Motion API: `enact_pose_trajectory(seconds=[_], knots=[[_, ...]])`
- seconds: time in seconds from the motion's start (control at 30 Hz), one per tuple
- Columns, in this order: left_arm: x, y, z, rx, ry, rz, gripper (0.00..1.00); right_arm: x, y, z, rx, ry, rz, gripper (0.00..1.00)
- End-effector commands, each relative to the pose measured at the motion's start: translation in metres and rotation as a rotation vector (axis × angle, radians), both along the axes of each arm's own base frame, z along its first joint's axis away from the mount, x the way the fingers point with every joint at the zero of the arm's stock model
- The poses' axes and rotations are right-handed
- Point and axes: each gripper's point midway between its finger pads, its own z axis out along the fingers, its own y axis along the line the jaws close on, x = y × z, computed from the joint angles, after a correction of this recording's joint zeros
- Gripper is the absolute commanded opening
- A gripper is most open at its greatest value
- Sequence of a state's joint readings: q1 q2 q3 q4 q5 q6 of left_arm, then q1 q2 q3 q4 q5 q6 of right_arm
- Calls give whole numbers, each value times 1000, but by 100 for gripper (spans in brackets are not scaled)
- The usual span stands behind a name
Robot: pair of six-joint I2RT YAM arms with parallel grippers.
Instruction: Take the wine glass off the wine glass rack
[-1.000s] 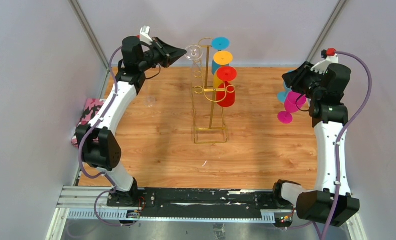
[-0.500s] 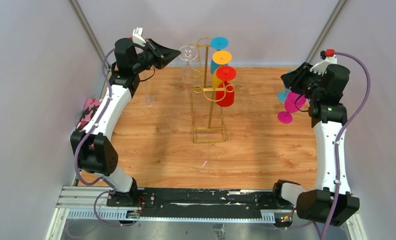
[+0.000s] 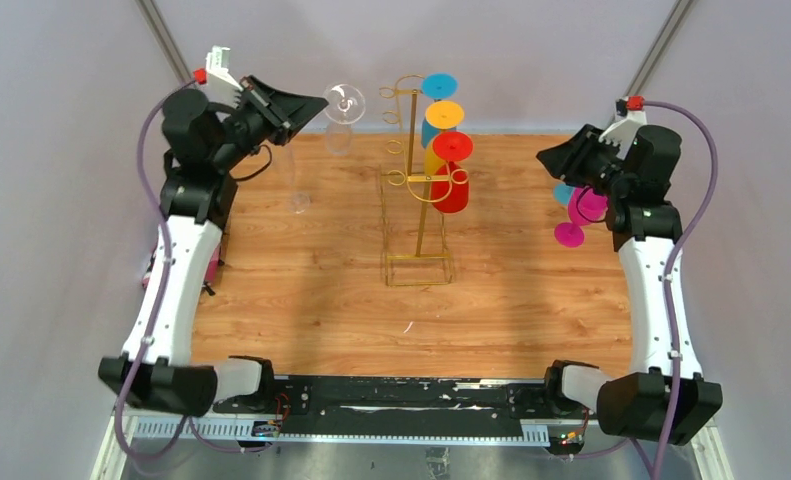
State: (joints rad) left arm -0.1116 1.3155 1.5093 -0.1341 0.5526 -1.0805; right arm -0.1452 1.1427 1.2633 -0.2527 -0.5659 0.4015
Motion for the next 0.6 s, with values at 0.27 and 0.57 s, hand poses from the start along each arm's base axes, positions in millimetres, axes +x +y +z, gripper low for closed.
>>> enact_pose_trajectory(seconds=[0.27,0.57], knots=[[-133,11,83,-16,-278,-34,0,-31,97,45,134,-167,445,41],[-180,11,119,-85,-365,-84,0,-112,174,120,429,-353,983,47]])
